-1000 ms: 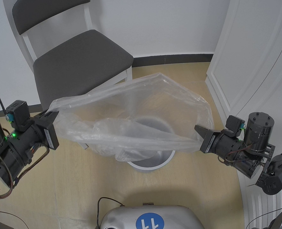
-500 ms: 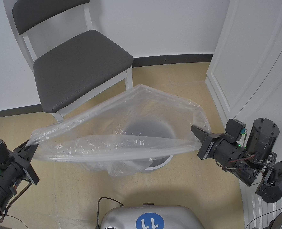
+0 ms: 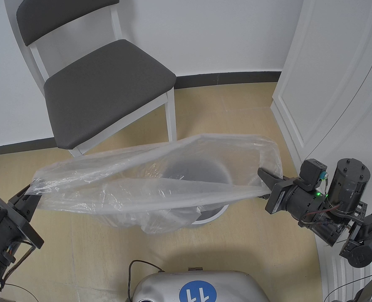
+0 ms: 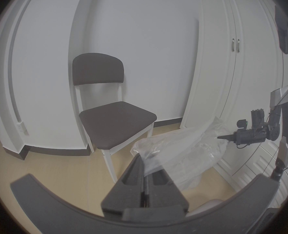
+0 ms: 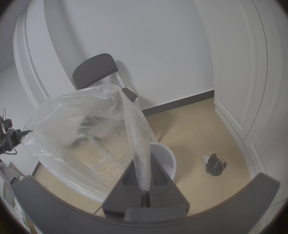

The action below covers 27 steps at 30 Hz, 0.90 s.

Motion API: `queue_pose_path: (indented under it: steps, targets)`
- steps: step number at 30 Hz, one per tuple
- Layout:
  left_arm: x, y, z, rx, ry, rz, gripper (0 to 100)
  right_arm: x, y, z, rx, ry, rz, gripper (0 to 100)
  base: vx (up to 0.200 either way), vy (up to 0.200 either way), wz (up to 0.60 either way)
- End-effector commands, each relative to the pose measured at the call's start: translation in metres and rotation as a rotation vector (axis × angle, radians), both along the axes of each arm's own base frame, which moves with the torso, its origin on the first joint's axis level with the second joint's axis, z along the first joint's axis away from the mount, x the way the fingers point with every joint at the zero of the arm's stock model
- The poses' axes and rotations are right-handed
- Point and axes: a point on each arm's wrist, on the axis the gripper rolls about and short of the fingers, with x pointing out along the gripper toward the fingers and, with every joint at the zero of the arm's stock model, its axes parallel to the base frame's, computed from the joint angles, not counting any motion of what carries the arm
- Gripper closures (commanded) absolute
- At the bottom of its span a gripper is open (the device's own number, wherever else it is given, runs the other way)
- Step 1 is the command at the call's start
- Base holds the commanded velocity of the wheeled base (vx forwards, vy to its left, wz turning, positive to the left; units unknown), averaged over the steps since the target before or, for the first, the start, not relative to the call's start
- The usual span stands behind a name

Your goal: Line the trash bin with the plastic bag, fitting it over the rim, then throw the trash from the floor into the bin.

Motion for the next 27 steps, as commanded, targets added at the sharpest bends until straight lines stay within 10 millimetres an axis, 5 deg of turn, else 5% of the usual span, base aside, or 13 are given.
queue_pose_path:
  steps: [1, 13, 27]
  targets:
    - [0.007, -0.008, 0.001, 0.012, 0.018, -0.023, 100, -0.001, -0.005, -0.001, -0.027, -0.004, -0.01, 100, 0.0, 0.0, 0.0]
    - [0.066, -0.071, 0.051, -0.039, -0.005, -0.12, 100, -0.002, -0.014, 0.004, -0.047, -0.034, -0.035, 100, 0.0, 0.0, 0.0]
    - [0.088, -0.094, 0.027, 0.064, 0.083, -0.113, 100, -0.009, -0.05, 0.002, -0.325, -0.082, -0.164, 100, 0.0, 0.0, 0.0]
